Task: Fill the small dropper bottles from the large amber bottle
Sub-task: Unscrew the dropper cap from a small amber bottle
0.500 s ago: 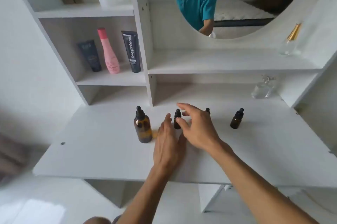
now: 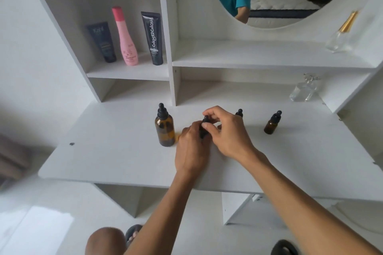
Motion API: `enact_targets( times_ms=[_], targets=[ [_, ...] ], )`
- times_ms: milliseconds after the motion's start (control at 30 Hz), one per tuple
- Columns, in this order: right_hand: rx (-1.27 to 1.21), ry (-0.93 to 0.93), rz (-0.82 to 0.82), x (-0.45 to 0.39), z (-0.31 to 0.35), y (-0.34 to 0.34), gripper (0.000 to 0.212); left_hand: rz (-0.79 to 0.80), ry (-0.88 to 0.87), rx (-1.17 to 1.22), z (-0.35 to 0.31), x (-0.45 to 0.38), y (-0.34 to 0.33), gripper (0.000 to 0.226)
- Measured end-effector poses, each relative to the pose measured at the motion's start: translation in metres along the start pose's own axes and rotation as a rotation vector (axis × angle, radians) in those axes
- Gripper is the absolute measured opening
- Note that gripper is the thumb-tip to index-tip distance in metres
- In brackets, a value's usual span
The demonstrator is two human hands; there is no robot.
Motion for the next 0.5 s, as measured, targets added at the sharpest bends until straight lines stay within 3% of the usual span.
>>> enact_targets(
  times_ms=[500],
  targets=[
    [0.067,-0.068,-0.005,0.0083,0.0043,0.0024,0.018,-0.004,0.008,-0.001,0.0001,0.003,0.0054,0.012]
  ],
)
Point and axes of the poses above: each hand's wrist, its own x-axis away from the middle knuckle, its own y-axis out of the back of the hand, z = x × y, the point moved 10 cm from there along -x, towards the middle knuckle, and after that the axes turned 8 degrees about -x, right-handed, at the moved point
